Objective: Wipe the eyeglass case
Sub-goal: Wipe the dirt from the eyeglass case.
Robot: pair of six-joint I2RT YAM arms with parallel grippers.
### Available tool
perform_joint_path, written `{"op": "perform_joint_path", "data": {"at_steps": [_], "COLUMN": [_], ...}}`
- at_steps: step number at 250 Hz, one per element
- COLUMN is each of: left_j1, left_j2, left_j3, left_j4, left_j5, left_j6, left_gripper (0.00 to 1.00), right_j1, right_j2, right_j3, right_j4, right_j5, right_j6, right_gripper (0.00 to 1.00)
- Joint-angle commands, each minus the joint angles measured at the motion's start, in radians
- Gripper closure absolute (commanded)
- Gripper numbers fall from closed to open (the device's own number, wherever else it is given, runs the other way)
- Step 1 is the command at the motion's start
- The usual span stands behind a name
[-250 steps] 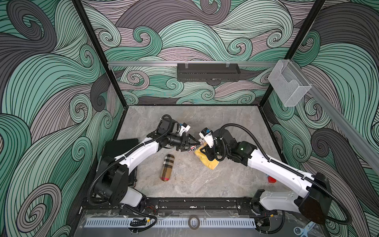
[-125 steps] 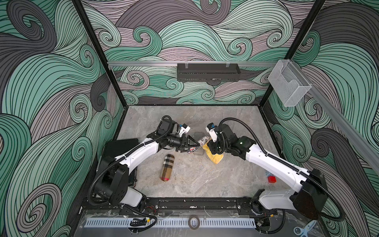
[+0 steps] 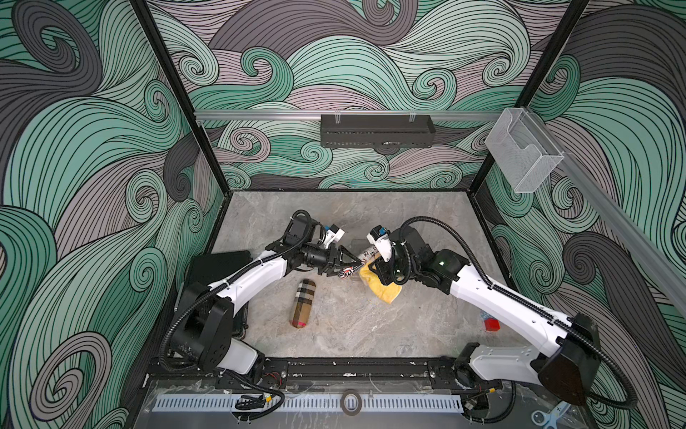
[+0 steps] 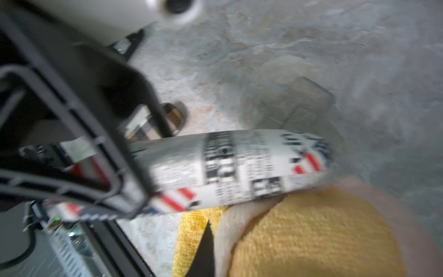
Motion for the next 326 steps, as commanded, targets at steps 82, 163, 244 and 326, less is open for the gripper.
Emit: {"op": "perform_joint_path", "data": {"at_steps": [82,163,244,326], "left_j1": [-0.026,-0.034,-0.037,-0.065], "left_j2": [-0.032,-0.112,-0.152,-0.052], "left_j3": [-0.03,-0.054,-0.048,-0.009], "left_j4": [0.056,-0.055,-0.308,-0.268], "left_j5": [0.078,0.004,-0.517,-0.887], "left_j6": [0.012,0.135,0.225,0.238], "left_gripper": [0.56,0.56,0.56,0.55], "right_j1": [0.013,-0.122,-0.159,-0.159], "right_j2": [-0.073,-0.106,-0.359,-0.411], "right_j3": [-0.034,-0.072,-0.246,-0.287], "right_j4": [0.154,0.008,0.02,0.045], "right_j5": [-0.242,0.21,0.146,0.025], "right_j6": [0.009,0.155,0.16,0.145], "right_gripper": [1.0,1.0,1.0,1.0]}}
